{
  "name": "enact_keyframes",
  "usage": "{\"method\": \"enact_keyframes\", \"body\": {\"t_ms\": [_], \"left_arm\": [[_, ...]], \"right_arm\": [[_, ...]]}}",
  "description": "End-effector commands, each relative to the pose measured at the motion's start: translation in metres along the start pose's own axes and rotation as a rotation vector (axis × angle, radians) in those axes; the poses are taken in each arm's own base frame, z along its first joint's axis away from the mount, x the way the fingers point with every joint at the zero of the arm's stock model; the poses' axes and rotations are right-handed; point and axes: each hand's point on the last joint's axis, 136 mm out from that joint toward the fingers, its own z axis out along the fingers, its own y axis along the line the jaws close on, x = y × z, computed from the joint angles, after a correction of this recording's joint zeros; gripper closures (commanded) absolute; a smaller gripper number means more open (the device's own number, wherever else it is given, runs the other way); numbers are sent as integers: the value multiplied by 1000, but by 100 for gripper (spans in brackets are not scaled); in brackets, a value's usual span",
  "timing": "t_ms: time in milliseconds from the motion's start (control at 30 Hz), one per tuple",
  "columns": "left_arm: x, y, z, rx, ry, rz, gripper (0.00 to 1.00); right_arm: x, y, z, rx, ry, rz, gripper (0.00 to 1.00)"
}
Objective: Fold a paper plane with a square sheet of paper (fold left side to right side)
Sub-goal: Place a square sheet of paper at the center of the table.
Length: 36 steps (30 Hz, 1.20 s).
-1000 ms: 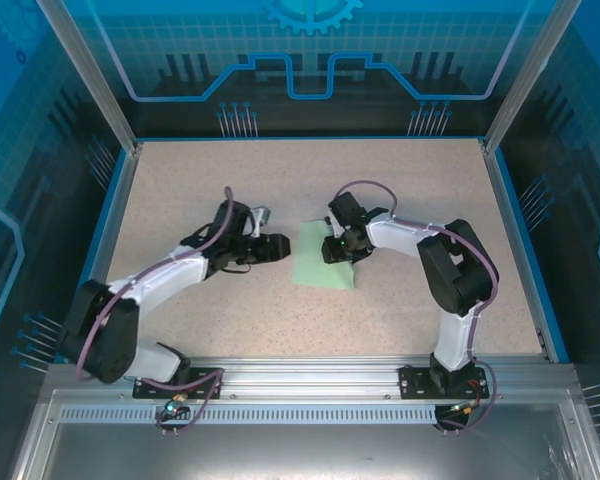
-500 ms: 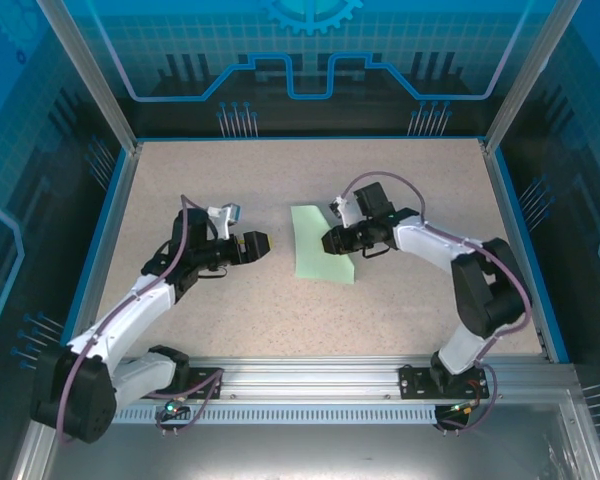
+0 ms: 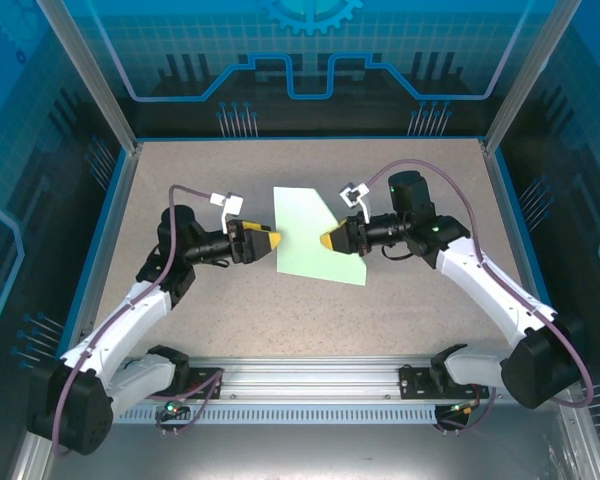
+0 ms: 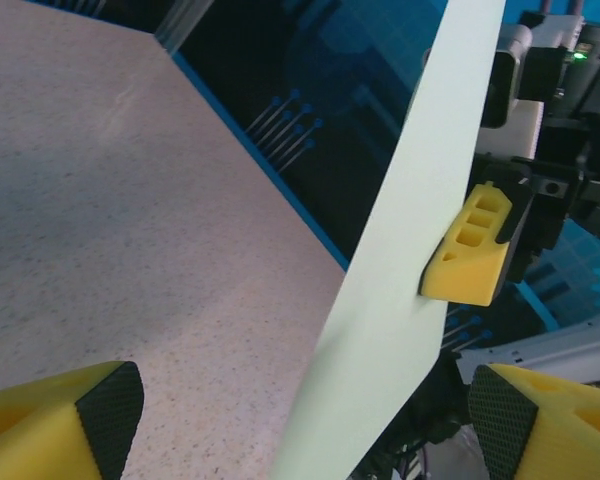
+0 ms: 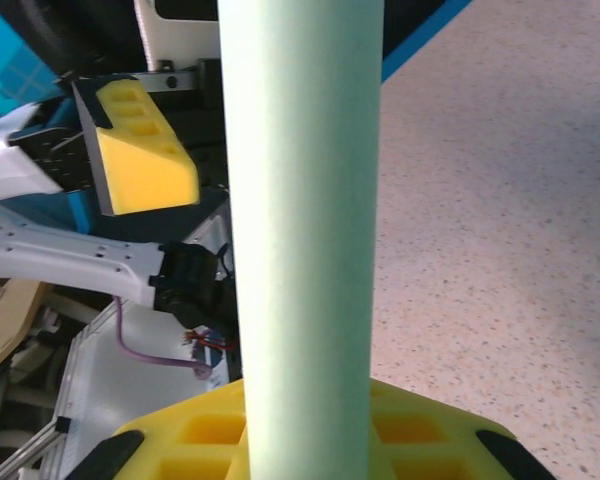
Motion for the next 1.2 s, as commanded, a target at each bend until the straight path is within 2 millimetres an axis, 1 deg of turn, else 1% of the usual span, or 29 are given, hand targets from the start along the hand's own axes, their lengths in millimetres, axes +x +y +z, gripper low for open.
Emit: {"method": "enact_keyframes", "body": {"t_ms": [0, 33, 67, 133, 200, 233, 267, 300, 400, 433, 533, 600, 700, 767, 867, 933, 967, 1067, 1167], "left_arm": [[-2, -37, 7, 150, 33, 86, 15], [0, -40, 10, 158, 45, 91, 19], [2, -41, 12, 161, 53, 92, 25], [2, -40, 17, 151, 63, 85, 48], [3, -27, 20, 98, 62, 65, 72], [4, -18, 22, 58, 63, 55, 85], [7, -8, 23, 22, 66, 38, 92], [9, 0, 24, -14, 69, 25, 96], [22, 30, 30, -104, 105, -41, 100], [28, 40, 33, -127, 126, -65, 100], [49, 69, 39, -195, 189, -135, 100], [64, 88, 41, -244, 229, -180, 100], [87, 116, 41, -325, 283, -237, 99], [101, 134, 40, -382, 313, -277, 99], [118, 156, 40, -450, 355, -329, 99], [128, 170, 37, -507, 388, -354, 100], [131, 175, 36, -532, 401, -358, 100], [135, 182, 33, -573, 427, -358, 99], [135, 180, 32, -572, 432, -356, 98]], "right_arm": [[5, 17, 0, -68, 26, 22, 80], [6, 16, 2, -66, 28, 26, 79], [5, 16, 3, -62, 28, 24, 79], [6, 11, 4, -35, 27, 29, 77], [7, 0, 3, 31, 25, 37, 74], [8, -9, 2, 83, 26, 46, 70], [10, -18, 0, 133, 29, 58, 66], [13, -27, -1, 183, 33, 68, 63], [26, -62, -10, 369, 63, 118, 49], [34, -77, -15, 455, 83, 144, 42], [51, -107, -26, 604, 123, 189, 31], [60, -119, -28, 653, 145, 208, 25], [74, -135, -27, 696, 168, 249, 18], [81, -144, -22, 704, 185, 278, 14], [88, -152, -5, 653, 201, 308, 11], [91, -156, 8, 619, 198, 331, 13], [91, -159, 13, 612, 193, 346, 19], [96, -170, 31, 572, 192, 419, 49], [112, -185, 49, 569, 241, 499, 76]]}}
